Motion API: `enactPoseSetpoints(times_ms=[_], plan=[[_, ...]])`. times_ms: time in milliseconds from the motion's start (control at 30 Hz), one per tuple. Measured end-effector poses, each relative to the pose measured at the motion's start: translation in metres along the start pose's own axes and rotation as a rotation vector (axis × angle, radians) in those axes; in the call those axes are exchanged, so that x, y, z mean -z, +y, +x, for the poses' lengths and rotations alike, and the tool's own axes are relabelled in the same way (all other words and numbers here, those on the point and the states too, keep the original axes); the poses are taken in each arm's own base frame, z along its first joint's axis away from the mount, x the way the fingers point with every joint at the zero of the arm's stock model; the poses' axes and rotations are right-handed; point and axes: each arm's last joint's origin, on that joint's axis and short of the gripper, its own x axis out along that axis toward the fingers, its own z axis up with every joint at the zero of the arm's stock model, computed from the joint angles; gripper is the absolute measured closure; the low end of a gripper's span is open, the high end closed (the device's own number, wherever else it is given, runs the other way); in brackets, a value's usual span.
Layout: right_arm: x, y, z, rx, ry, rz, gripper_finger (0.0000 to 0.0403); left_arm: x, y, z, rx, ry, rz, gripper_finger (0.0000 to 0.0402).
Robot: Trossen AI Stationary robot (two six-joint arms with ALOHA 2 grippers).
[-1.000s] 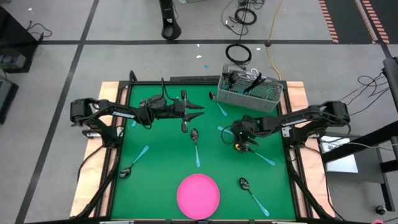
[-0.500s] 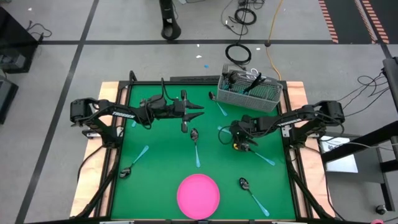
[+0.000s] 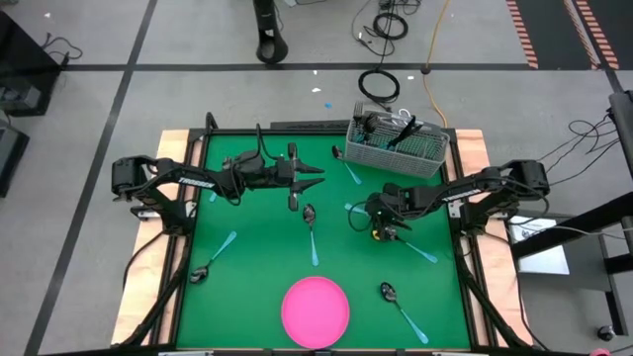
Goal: Sort silverware
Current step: Put the blue knife into the utensil holder
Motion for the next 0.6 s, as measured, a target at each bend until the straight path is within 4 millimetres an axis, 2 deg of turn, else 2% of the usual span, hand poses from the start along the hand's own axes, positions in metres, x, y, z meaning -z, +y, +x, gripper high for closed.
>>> enactPoseSetpoints(times_ms=[267,600], plan=[[-0.015,-0.002,-0.026,-0.006,-0.124,-0.003,0.0400,0.000,0.000,0.000,0.000,0.000,0.000,0.0301],[-0.017,-0.005,-0.043,0.005,-0.176,-0.003,0.0401,0.000,0.000,0.000,0.000,0.000,0.000,0.0301]])
